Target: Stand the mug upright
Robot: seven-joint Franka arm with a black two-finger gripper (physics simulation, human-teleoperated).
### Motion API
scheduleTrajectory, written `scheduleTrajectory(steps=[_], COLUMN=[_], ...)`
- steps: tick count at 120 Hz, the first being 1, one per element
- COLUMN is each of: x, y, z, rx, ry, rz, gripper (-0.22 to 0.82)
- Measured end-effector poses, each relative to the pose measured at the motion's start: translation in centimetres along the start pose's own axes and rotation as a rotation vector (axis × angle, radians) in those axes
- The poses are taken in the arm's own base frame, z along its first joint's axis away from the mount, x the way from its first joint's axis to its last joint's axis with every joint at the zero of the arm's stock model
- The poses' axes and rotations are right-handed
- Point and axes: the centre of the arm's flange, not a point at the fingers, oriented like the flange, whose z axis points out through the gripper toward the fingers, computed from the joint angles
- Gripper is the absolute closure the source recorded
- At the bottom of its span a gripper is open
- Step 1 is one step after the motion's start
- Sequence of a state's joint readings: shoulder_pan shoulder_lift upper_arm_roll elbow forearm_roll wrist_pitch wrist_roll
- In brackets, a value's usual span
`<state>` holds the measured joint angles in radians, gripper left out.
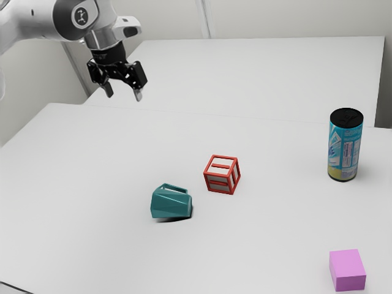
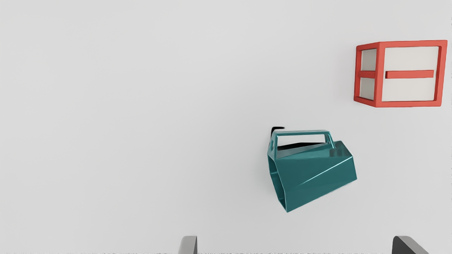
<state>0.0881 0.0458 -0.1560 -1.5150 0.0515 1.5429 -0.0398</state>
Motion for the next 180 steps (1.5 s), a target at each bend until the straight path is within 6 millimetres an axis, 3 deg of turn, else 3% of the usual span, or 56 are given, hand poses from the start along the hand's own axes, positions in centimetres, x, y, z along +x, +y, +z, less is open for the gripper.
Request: scheduleTrajectory(steps=[18,44,71,86,107,155,180], x=[0.2,-0.2,-3.5,-5.6,-7.0,-9.1,-9.5], y=[0.4,-0.7,-2.1,-3.5,-5.4,-7.5,-7.0], z=[0.7,1.6,4.6,7.7,11.9,21.8,26.4], rx=[-0.004,-0.005,-0.141,-0.204,-0.326,-0.604,-0.734], ry=[-0.019,-0.051,-0.137,-0.162,-0.120,-0.085,-0.070], rz=[0.005,-0.013,-0.105,-0.147,-0.142,-0.119,-0.097], gripper=[0.00,0.00,0.00,0.00,0.00,0.00,0.00])
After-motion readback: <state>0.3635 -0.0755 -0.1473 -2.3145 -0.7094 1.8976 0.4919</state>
